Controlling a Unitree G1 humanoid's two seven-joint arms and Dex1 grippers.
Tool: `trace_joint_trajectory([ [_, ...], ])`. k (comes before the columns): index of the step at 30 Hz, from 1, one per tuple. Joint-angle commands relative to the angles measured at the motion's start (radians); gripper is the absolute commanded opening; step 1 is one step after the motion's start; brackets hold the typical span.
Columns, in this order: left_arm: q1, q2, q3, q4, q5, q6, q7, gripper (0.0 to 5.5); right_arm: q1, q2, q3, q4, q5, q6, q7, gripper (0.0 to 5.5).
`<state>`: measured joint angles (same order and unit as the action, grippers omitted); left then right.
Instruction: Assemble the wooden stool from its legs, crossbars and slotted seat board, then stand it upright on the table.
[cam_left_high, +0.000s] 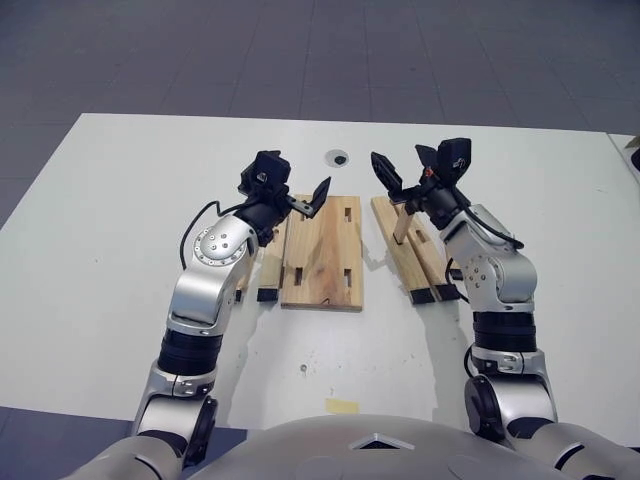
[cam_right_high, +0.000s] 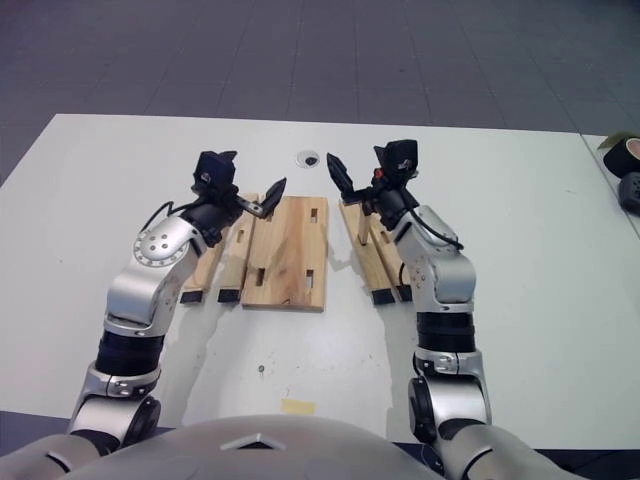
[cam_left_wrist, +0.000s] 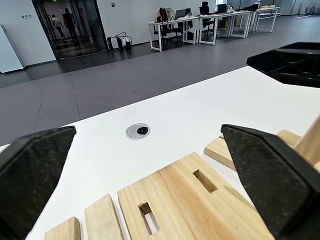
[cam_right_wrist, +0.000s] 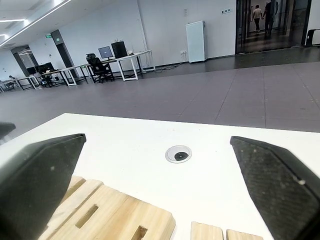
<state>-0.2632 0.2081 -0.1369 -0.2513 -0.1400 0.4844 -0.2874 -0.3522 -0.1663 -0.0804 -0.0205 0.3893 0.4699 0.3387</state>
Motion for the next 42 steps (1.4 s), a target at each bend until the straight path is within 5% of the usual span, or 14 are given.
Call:
trace_joint_trajectory([
  [1,0.022,-0.015,-0.018,-0.019,0.007,0.015,0.005,5.4,0.062,0.028,-0.028,0.004,0.054,0.058,-0.007,5.38],
  [10,0.022,0.018,0.179,-0.029,-0.112,0.129,0.009,5.4,0.153,0.083,-0.103,-0.445,0.346,0.122,-0.06,5.38],
  [19,0.021,0.144,0.233,0.062,-0.117,0.159,-0.058,5.4,0.652,0.003,0.038,-0.676,0.3,0.137,-0.044,5.38],
  [28,-0.003,0.22,0.212,0.174,-0.089,0.123,-0.131,5.4,0.784,0.101,0.087,-0.545,0.22,0.016,-0.11,5.38],
  [42,0.003,0.256,0.193,0.212,-0.071,0.102,-0.171,5.4,0.839,0.076,0.107,-0.377,0.048,-0.017,-0.162,5.38],
])
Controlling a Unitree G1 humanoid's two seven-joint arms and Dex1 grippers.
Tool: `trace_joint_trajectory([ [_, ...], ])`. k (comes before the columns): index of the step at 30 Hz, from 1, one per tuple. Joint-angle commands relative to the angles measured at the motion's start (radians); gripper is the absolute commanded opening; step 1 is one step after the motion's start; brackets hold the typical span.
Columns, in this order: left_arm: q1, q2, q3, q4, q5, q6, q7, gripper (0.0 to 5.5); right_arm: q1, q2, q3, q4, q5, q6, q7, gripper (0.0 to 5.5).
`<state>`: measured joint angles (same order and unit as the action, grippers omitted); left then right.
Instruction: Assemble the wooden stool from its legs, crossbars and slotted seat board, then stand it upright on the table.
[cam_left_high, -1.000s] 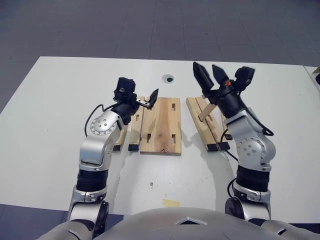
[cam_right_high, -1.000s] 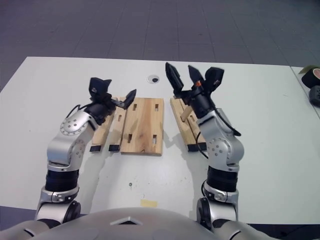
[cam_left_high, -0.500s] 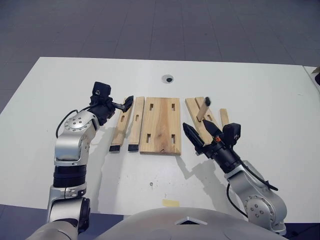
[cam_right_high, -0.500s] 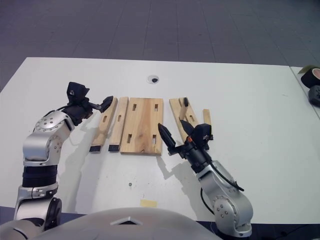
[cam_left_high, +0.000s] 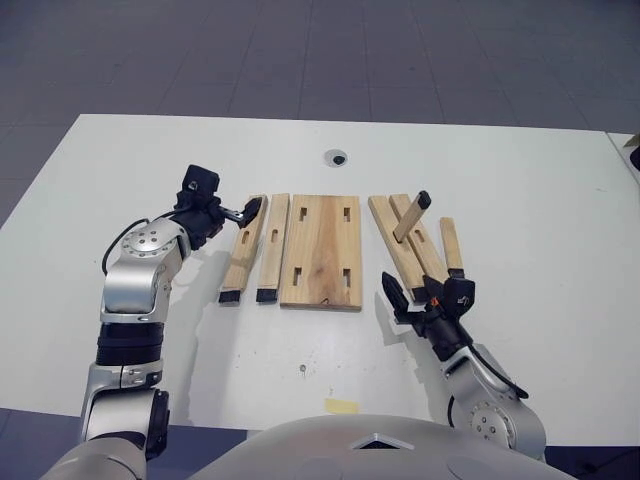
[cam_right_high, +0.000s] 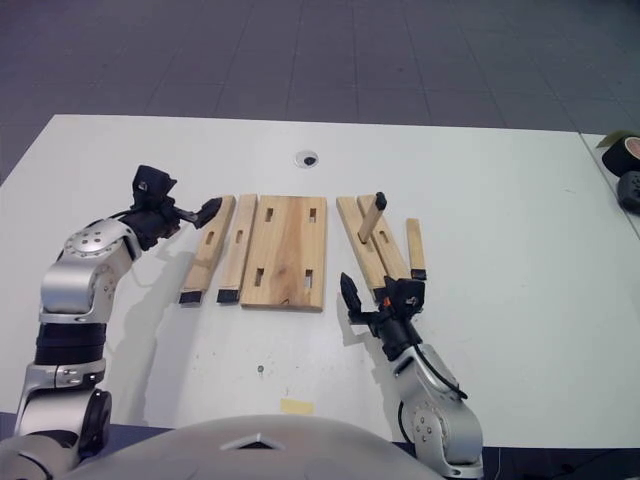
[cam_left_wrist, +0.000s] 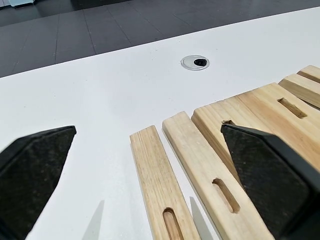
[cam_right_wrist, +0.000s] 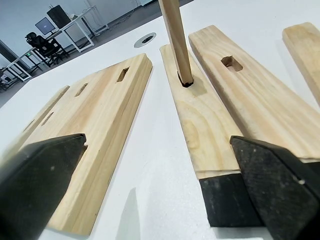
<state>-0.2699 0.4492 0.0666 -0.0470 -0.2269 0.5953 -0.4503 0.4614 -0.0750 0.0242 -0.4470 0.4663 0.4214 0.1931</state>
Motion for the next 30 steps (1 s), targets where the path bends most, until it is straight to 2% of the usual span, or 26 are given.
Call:
trace_joint_trajectory([
  [1,0.012,0.011,-0.012,0.007,0.017,-0.008,-0.006,5.4,0.023,-0.015,0.005,0.051,-0.035,0.026,-0.014,5.38],
  [11,0.044,-0.011,-0.042,-0.027,0.015,-0.002,0.0,5.4,-0.034,0.001,-0.033,-0.003,0.006,0.065,-0.043,5.38],
  [16,0.043,-0.018,-0.056,-0.022,0.019,-0.007,0.005,5.4,-0.052,-0.027,-0.012,0.038,-0.057,0.089,-0.056,5.38],
  [22,0.065,-0.011,-0.054,-0.017,0.022,-0.012,0.005,5.4,-0.155,-0.158,0.056,0.085,-0.299,0.101,-0.098,4.41],
  [27,0.08,-0.031,-0.065,-0.042,0.019,-0.001,0.019,5.4,-0.231,-0.12,-0.011,0.15,-0.258,0.18,-0.099,3.57],
  [30,0.087,-0.039,-0.065,-0.047,0.02,-0.002,0.025,5.4,-0.246,-0.151,0.009,0.156,-0.288,0.2,-0.076,3.15],
])
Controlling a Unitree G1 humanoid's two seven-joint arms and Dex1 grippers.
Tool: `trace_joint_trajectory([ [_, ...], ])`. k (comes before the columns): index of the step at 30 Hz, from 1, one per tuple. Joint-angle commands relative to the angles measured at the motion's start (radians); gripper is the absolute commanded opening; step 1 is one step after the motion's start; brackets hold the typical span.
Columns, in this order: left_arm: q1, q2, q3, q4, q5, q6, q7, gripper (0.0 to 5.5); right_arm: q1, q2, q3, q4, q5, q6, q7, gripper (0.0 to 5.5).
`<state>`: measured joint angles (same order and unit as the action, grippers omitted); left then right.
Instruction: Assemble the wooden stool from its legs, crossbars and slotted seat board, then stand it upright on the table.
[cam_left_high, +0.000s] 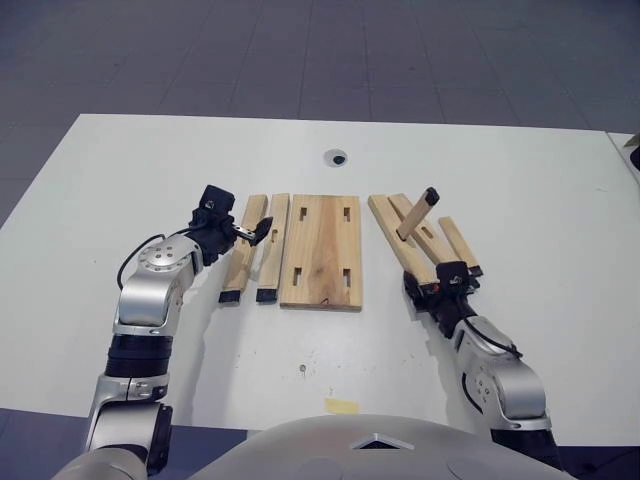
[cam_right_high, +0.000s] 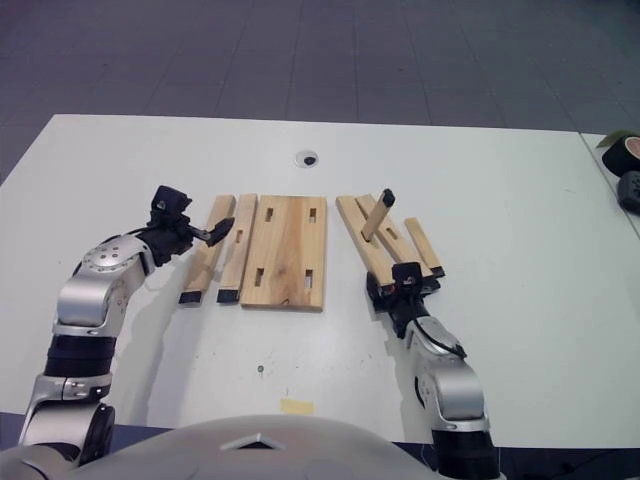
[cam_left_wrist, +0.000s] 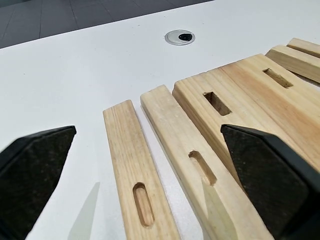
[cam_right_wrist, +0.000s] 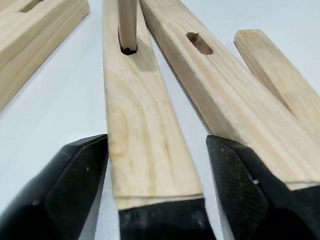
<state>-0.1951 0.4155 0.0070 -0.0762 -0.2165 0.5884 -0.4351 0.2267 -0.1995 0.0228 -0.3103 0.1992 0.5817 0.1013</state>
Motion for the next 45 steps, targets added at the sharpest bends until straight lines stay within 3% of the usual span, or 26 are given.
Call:
trace_joint_trajectory([
  [1,0.016,-0.008,-0.006,-0.019,0.012,0.004,0.012,5.4,-0.018,-0.033,0.015,0.02,-0.026,0.046,0.023,2.95],
  [7,0.046,-0.033,-0.012,-0.051,0.011,0.004,0.038,5.4,-0.04,-0.053,0.013,0.024,-0.017,0.076,0.074,2.07],
  [13,0.017,-0.067,0.014,-0.056,-0.01,0.007,0.065,5.4,-0.05,0.013,-0.013,-0.002,0.043,0.007,0.105,2.07],
  [16,-0.021,-0.099,0.081,-0.064,-0.079,0.055,0.088,5.4,-0.068,0.039,-0.038,-0.004,0.055,-0.076,0.108,2.07],
  [20,-0.186,-0.203,0.287,-0.069,-0.354,0.226,0.158,5.4,-0.084,0.035,-0.044,0.016,0.027,-0.245,0.137,2.07],
  [23,-0.344,-0.297,0.486,-0.023,-0.745,0.384,0.289,5.4,-0.095,0.013,-0.007,0.033,-0.003,-0.367,0.198,2.07],
  [25,-0.401,-0.306,0.537,-0.007,-0.938,0.456,0.339,5.4,-0.099,0.021,-0.004,0.021,0.017,-0.412,0.228,2.07],
  [32,-0.416,-0.283,0.47,0.023,-1.143,0.578,0.467,5.4,-0.112,0.032,0.052,-0.026,0.014,-0.517,0.282,2.07],
  [44,-0.471,-0.315,0.379,-0.038,-1.328,0.457,0.671,5.4,-0.148,0.036,0.156,-0.043,0.018,-0.565,0.341,2.07],
  [45,-0.474,-0.31,0.374,-0.039,-1.33,0.442,0.682,5.21,-0.151,0.034,0.161,-0.043,0.019,-0.564,0.347,2.07],
])
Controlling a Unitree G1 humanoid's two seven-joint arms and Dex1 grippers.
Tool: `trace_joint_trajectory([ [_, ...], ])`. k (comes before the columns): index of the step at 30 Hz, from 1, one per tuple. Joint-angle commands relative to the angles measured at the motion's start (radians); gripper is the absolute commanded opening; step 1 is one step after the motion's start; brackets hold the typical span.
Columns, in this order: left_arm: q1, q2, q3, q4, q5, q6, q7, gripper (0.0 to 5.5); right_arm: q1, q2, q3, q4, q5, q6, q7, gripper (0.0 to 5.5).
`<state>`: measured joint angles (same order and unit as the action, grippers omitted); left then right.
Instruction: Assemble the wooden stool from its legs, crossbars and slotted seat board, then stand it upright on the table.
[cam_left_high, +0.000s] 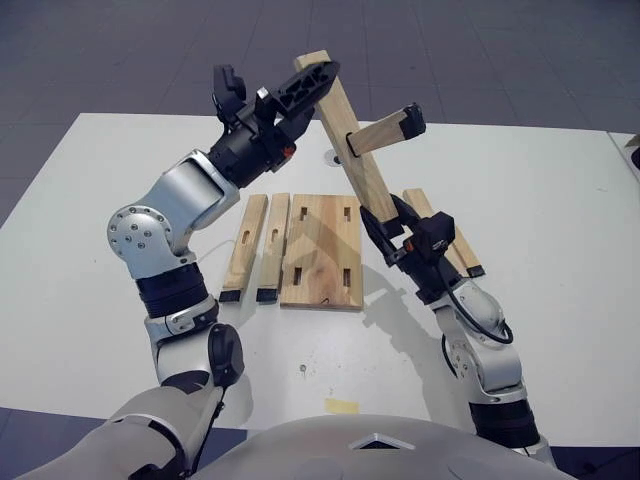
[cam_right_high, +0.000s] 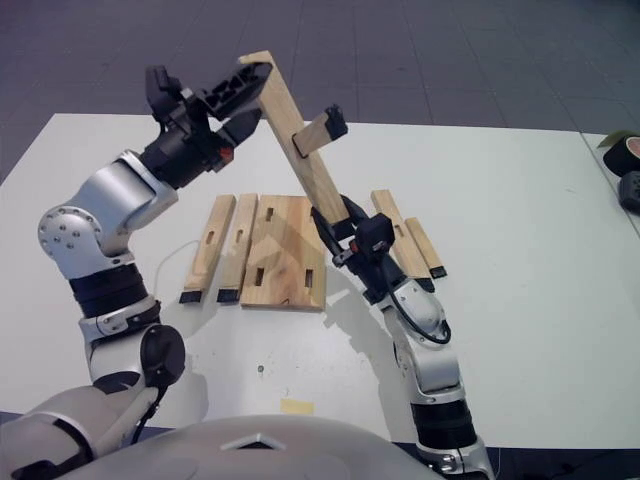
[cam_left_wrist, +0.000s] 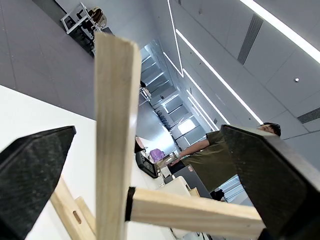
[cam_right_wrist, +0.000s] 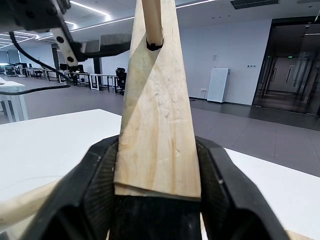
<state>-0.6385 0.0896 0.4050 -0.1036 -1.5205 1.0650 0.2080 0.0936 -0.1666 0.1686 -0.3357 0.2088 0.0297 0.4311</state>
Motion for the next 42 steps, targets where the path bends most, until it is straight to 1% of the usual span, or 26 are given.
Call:
trace_joint_trajectory([
  [1,-0.036,0.018,-0.023,-0.009,-0.035,-0.052,0.058,5.11,-0.02,-0.002,0.018,-0.017,0.008,-0.014,0.022,2.07],
  [8,-0.043,0.068,-0.061,-0.01,-0.075,-0.088,0.073,3.9,-0.019,-0.005,0.021,-0.017,0.017,-0.009,0.027,2.07],
  [13,-0.065,0.131,-0.107,-0.001,-0.011,-0.085,0.066,3.0,-0.006,-0.012,0.024,-0.022,0.009,-0.017,0.028,2.07],
  [18,-0.082,0.183,-0.175,-0.034,0.081,-0.071,0.008,2.2,0.002,-0.017,0.004,-0.027,0.02,-0.014,0.022,2.07],
  [21,-0.071,0.192,-0.189,-0.043,0.106,-0.074,-0.017,1.74,0.01,-0.012,0.01,-0.032,0.02,-0.013,0.018,2.07],
  [22,-0.068,0.19,-0.19,-0.044,0.107,-0.074,-0.023,1.51,0.013,-0.01,0.013,-0.032,0.018,-0.014,0.016,2.07],
  [23,-0.066,0.184,-0.189,-0.045,0.102,-0.076,-0.021,1.42,0.018,-0.009,0.016,-0.033,0.014,-0.015,0.013,2.07],
  [24,-0.065,0.177,-0.188,-0.045,0.099,-0.08,-0.016,1.16,0.021,-0.008,0.02,-0.033,0.011,-0.016,0.011,2.07],
  [25,-0.065,0.168,-0.189,-0.049,0.093,-0.083,-0.014,1.08,0.024,-0.007,0.021,-0.034,0.01,-0.015,0.008,2.06],
  [30,-0.07,0.142,-0.182,-0.069,0.083,-0.105,-0.02,1.08,0.024,-0.009,0.021,-0.032,0.004,0.002,-0.006,2.05],
  [31,-0.072,0.14,-0.174,-0.07,0.088,-0.116,-0.022,1.08,0.02,-0.009,0.015,-0.023,-0.004,0.006,-0.017,2.42],
  [34,-0.083,0.152,-0.151,-0.062,0.117,-0.149,-0.031,1.05,0.016,-0.009,-0.006,0.01,-0.013,0.012,-0.042,2.86],
  [38,-0.097,0.218,-0.141,-0.041,0.254,-0.216,-0.078,1.05,0.032,-0.027,-0.035,0.057,-0.062,0.05,-0.096,3.54],
  [40,-0.053,0.267,-0.175,-0.08,0.343,-0.226,-0.139,1.05,0.048,-0.071,-0.017,0.085,-0.144,0.121,-0.121,3.94],
  [42,0.015,0.31,-0.219,-0.136,0.409,-0.215,-0.209,1.05,0.071,-0.101,0.006,0.086,-0.183,0.188,-0.116,4.28],
])
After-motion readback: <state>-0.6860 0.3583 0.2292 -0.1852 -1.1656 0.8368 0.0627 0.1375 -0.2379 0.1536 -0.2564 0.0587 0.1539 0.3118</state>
